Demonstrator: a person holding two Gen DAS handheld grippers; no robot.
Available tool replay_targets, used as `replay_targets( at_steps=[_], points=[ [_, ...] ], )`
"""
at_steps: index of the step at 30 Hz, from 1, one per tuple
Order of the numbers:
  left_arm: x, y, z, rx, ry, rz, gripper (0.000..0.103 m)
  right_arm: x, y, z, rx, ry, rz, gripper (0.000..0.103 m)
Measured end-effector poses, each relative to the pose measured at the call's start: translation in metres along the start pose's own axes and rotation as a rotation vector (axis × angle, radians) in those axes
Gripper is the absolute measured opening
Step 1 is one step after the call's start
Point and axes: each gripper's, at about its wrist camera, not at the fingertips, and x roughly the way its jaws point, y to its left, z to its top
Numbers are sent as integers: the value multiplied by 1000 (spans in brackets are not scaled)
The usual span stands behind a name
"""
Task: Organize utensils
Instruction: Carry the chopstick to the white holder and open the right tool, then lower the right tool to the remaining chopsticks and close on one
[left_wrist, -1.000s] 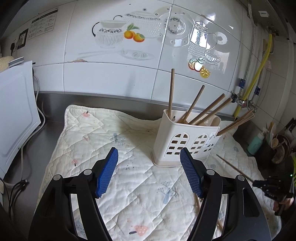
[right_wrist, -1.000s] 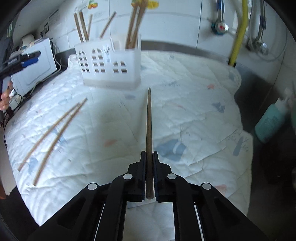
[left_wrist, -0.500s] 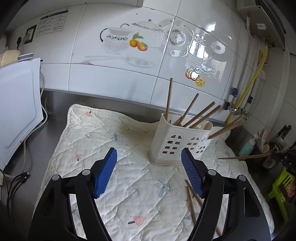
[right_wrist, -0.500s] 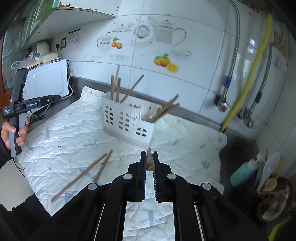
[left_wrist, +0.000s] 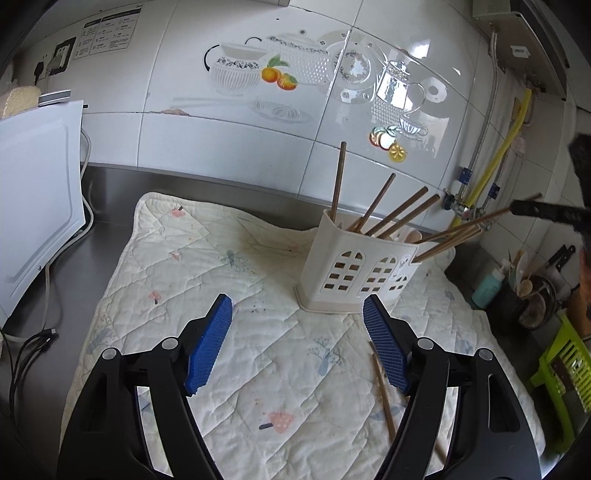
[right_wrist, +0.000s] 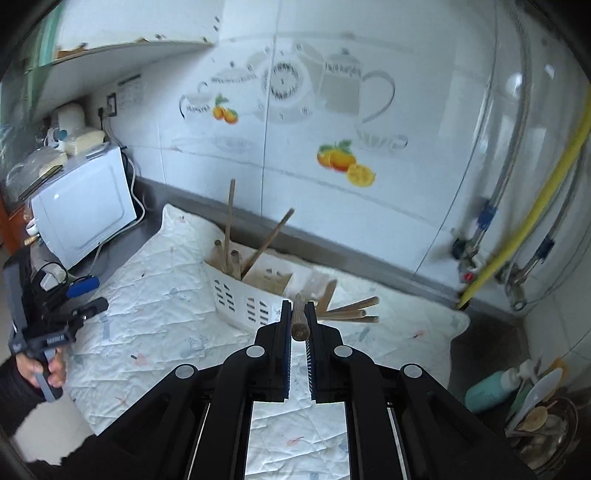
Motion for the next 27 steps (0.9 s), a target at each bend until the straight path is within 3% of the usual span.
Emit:
replay_targets(
  at_steps=[8, 11, 14, 16, 21, 27],
  points=[
    [1, -4, -23, 29, 60, 11, 82, 67, -23, 25, 127, 156, 51, 7],
    [2, -10, -34, 39, 91, -5, 83, 79, -23, 27, 128, 147, 24, 12],
    [2, -17, -45, 58, 114, -14, 85, 73, -20, 24, 124, 93, 16, 29],
    [0, -23, -52, 72, 125, -20, 85, 61, -15, 19, 101, 49, -7, 31],
    [-8, -33, -69, 76, 141, -39, 85, 19, 5, -24, 85, -37, -23, 31],
    [-18, -41, -91, 77, 158, -34, 85, -1, 34, -112, 120, -62, 11, 31]
  ],
)
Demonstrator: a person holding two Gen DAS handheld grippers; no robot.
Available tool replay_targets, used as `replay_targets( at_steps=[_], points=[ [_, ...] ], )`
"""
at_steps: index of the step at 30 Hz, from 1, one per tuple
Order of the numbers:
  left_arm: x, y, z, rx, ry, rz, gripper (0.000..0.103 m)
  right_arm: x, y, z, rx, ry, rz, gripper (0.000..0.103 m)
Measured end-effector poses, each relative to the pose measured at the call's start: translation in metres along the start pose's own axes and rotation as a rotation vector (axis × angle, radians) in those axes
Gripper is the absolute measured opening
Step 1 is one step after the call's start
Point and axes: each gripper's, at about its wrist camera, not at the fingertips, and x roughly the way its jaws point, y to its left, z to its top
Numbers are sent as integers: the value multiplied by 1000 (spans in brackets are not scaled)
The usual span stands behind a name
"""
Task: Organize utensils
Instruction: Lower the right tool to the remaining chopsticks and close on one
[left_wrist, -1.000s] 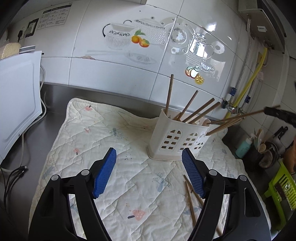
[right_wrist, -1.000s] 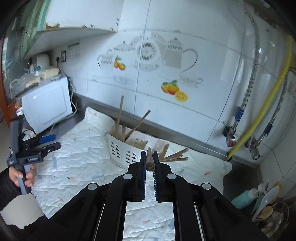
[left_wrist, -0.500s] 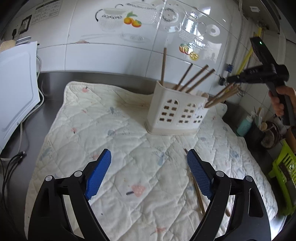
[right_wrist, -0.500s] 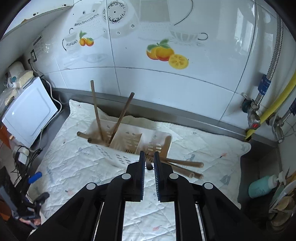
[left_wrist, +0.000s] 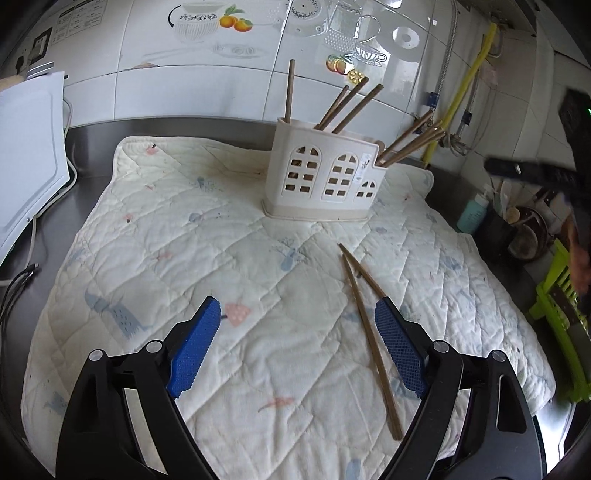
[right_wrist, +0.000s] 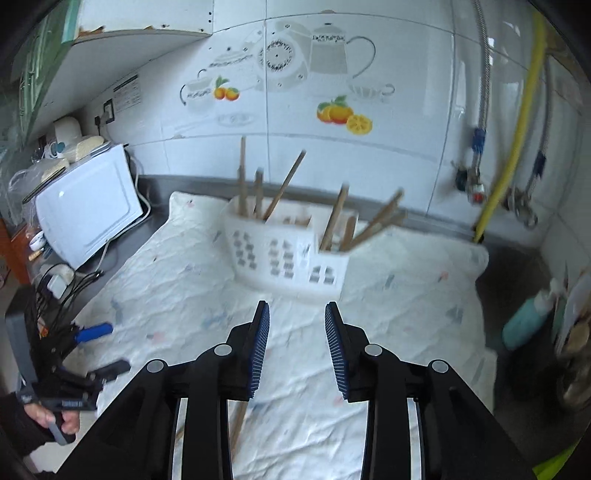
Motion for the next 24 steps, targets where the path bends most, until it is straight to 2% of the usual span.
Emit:
replay_targets(
  at_steps=[5, 12, 15, 17, 19, 24],
  points=[
    [-4, -6, -16, -11, 20, -6, 85, 2, 24, -74, 30, 9, 17, 31],
    [-8, -8, -35, -38, 45, -9, 85, 32, 53, -145, 101, 32, 40, 28],
    [-8, -9, -42, -29, 54, 0, 85, 44, 70, -161, 73, 20, 9, 28],
    [-8, -9, -45, -28, 60, 0, 85, 51, 75, -167, 63, 21, -19, 23],
    [-7, -9, -48, -34, 69, -4, 85, 55, 73, -170, 97, 19, 6, 20],
    [-4, -14, -55, -16, 83, -11, 85, 62, 70, -172, 132, 11, -17, 18]
  ],
)
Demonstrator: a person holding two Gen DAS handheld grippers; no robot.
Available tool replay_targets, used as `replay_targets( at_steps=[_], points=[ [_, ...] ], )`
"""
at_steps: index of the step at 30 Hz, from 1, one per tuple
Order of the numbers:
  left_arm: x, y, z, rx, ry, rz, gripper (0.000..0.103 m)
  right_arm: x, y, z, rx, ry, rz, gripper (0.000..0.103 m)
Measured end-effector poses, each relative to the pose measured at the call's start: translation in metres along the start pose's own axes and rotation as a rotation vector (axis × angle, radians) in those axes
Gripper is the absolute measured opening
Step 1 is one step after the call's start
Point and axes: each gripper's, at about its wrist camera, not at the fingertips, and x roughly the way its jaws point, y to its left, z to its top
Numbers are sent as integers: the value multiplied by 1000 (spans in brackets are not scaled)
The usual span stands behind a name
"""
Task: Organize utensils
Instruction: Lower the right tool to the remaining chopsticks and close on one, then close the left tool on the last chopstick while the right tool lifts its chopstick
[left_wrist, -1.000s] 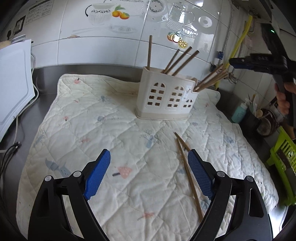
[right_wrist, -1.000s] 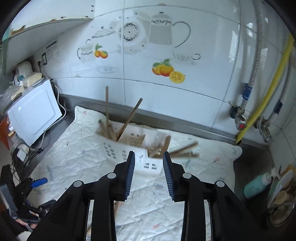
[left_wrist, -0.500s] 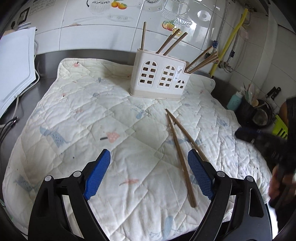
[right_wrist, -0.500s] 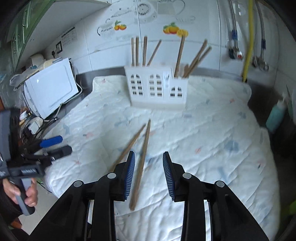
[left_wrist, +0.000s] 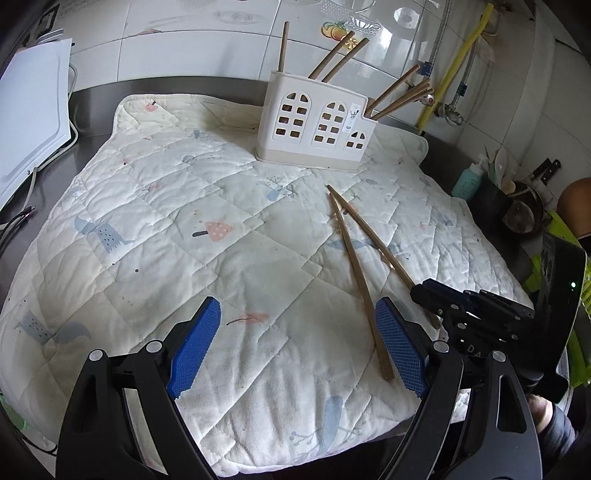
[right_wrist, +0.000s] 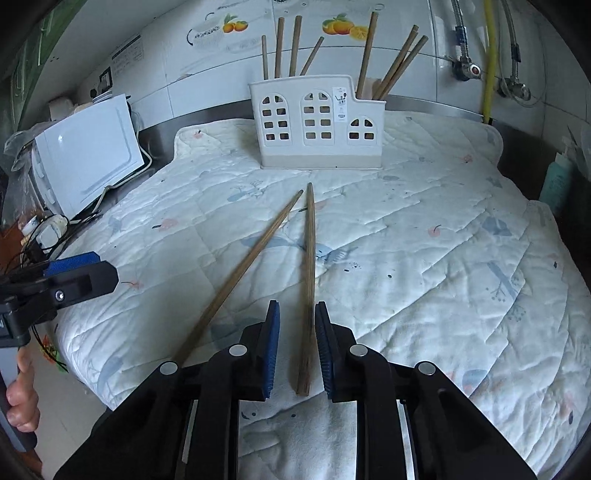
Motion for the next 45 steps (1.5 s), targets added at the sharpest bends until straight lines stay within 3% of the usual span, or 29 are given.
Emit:
replay_targets(
  at_steps=[4, 17, 19, 23, 28, 40, 45],
  points=[
    [1, -5, -2, 24, 2, 6, 85, 2, -4, 0, 26, 2, 14, 10],
    [10, -28, -10, 87, 22, -10, 83, 0, -7, -7, 29, -11, 1, 6],
    [13, -35, -11, 98, 23, -20, 72, -6, -11, -8, 33, -21, -5, 6],
    [21, -52, -15, 125, 28, -43, 64, -16, -20, -11, 50, -32, -10, 6],
    [33, -69, -21, 156, 33, -65, 42, -25, -26, -17, 56, -39, -19, 6],
    [51, -70, -25, 124, 64, -53, 26, -22, -33, -29, 87, -33, 5, 7],
    [53, -76, -27, 177, 55, 22, 14, -22, -32, -30, 84, -40, -1, 7]
  ],
)
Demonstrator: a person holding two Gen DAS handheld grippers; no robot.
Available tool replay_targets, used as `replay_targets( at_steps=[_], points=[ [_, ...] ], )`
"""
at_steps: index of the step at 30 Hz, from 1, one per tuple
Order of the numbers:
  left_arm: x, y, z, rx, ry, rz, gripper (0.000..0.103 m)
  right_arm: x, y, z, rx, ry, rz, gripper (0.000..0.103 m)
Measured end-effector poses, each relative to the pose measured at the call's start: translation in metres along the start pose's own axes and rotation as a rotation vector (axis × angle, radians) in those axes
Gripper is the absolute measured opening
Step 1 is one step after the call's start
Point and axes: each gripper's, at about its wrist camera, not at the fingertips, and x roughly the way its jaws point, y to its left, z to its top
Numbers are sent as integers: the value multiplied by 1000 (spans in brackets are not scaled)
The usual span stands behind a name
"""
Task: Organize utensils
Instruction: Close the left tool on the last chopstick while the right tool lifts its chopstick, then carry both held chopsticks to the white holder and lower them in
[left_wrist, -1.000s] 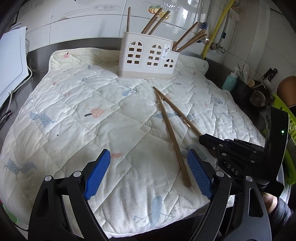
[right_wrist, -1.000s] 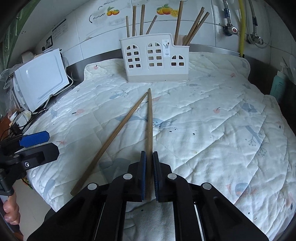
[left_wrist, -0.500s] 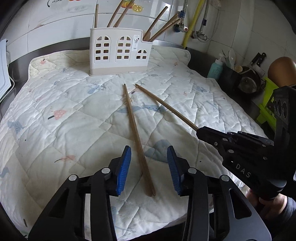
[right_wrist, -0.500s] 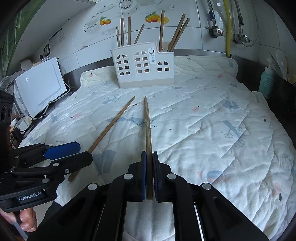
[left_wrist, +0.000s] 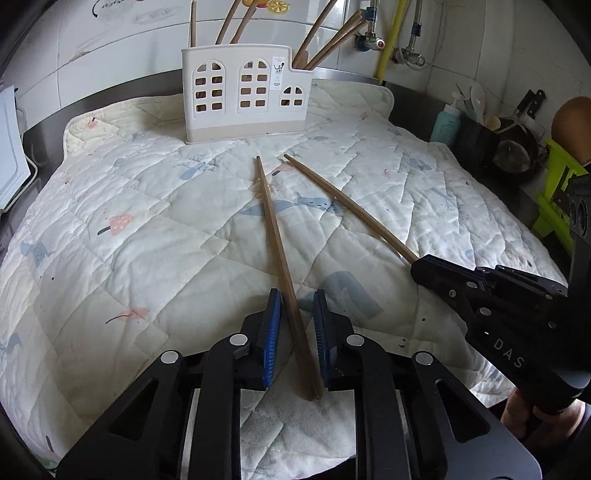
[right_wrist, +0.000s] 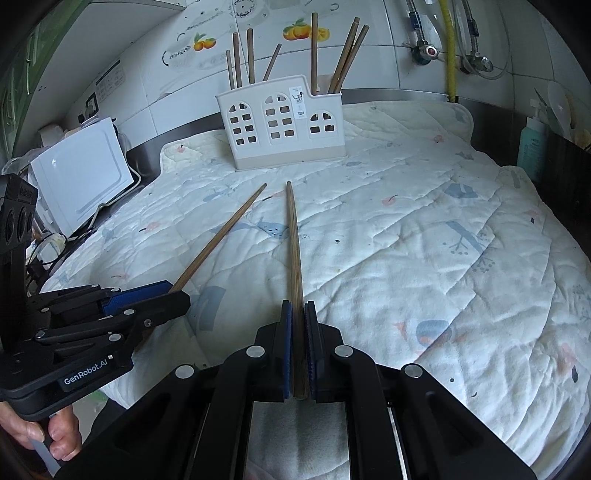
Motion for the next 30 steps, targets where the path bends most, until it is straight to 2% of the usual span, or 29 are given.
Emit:
replay_targets(
  at_steps=[2, 8, 13, 19, 24, 30],
  points=[
    [0, 2, 0, -5, -5, 16, 10, 0, 1, -1, -4, -7, -7, 7],
    [-6, 12, 4, -42, 2, -4, 5, -12, 7, 2, -25, -41, -10, 7],
    [-28, 23, 14, -53, -72, -10, 5, -34, 13, 19, -75, -98, -9, 7],
    [-46, 38, 33, -67, -144, -27, 5, -58, 17, 64, -131, -166, 5, 7],
    [-54, 47, 51, -46, -159, -47, 5, -62, 18, 105, -178, -158, 44, 7],
    [-65, 62, 83, -19, -197, -66, 5, -63, 17, 170, -208, -121, 94, 7]
  ],
)
